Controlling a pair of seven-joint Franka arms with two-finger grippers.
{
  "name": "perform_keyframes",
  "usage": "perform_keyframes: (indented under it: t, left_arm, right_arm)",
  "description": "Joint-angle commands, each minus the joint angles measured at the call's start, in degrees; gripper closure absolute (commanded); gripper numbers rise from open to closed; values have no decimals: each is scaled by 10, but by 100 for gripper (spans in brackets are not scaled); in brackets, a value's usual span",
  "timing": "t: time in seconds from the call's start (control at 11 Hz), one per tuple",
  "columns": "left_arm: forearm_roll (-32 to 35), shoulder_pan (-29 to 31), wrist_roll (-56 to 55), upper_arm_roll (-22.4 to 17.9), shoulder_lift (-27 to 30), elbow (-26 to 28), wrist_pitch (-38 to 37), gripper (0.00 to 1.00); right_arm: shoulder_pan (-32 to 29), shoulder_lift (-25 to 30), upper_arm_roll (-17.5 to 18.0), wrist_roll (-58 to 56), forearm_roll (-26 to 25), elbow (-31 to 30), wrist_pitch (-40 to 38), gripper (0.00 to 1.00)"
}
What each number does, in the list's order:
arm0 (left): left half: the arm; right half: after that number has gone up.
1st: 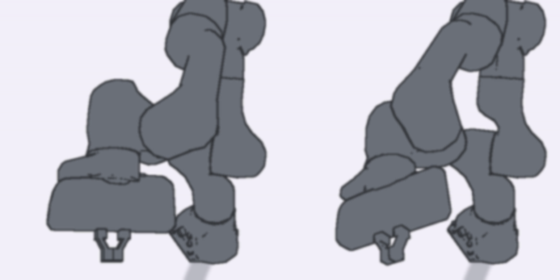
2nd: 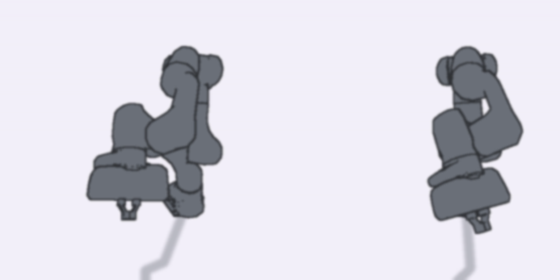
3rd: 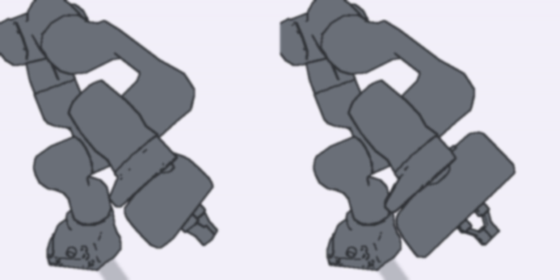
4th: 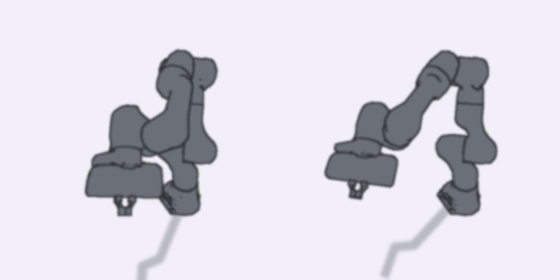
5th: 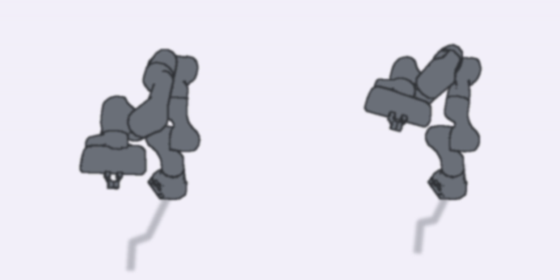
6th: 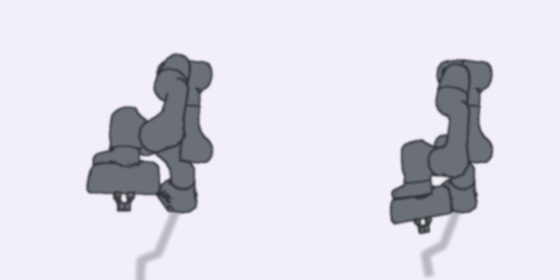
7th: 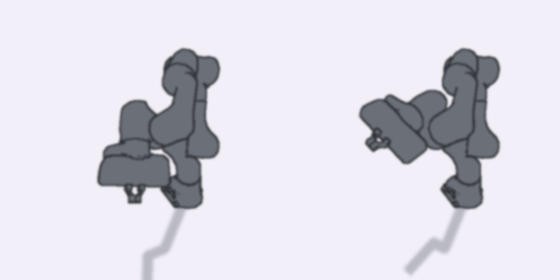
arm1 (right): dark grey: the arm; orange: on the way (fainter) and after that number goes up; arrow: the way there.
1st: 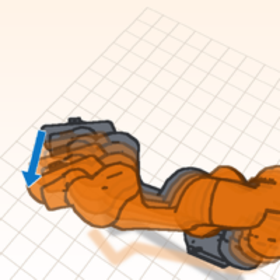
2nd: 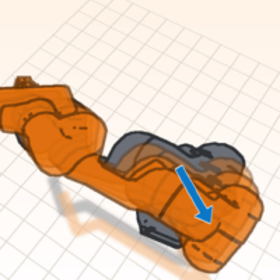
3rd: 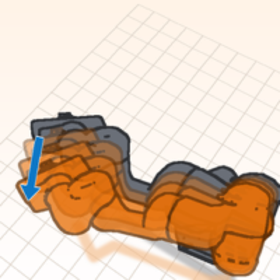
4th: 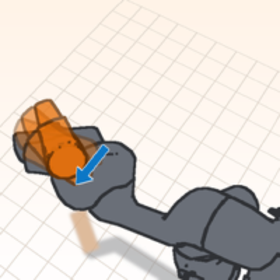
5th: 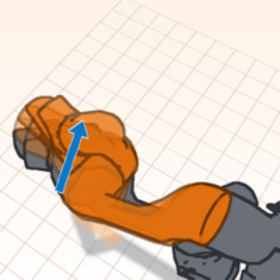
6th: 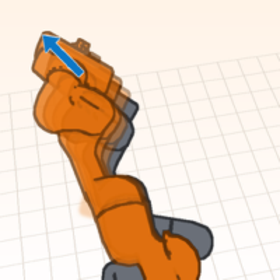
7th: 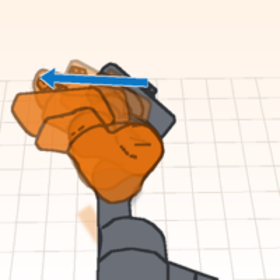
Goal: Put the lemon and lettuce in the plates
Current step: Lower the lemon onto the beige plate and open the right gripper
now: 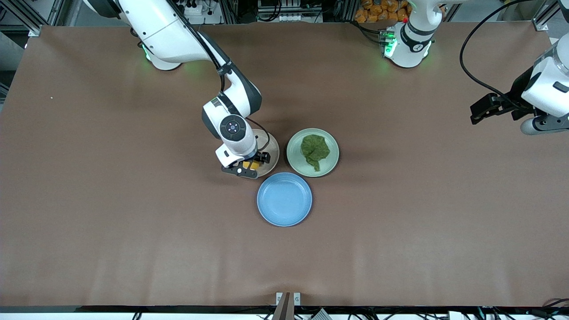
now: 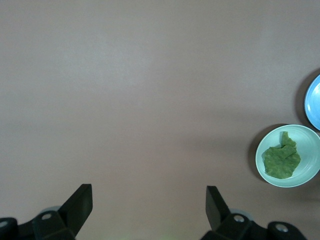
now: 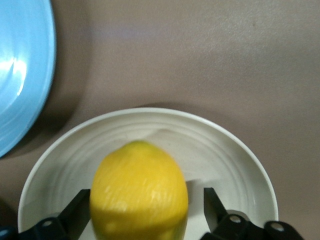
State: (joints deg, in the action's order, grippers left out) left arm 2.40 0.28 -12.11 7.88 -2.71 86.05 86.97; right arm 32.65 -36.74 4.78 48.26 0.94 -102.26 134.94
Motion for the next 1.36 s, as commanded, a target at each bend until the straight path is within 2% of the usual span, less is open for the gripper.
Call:
perform_keyframes:
  t: [0.0,0.18,0.55,0.82,1.09,1.27]
  left_arm:
    - [-9,-2,4,-2,17,7,-7,0]
    - [-6,-1,11,0,21,6,-7,0]
    - [-1,1,13,-1,17,3,-6,0]
    - [-2,1,13,-1,17,3,-6,0]
    - [-1,1,11,-1,17,3,-6,0]
    - [-1,0,12,-1,16,3,-6,0]
  right_arm:
    - [1,-6,-3,10,-7,14,-2,0]
    - [-5,1,-3,8,2,29,-13,0]
    - [-31,1,0,21,3,127,-166,0]
    - [-46,10,1,17,2,145,-178,0]
    - [-77,47,-1,-73,2,160,-274,0]
    - [-104,83,-3,-78,1,170,-346,0]
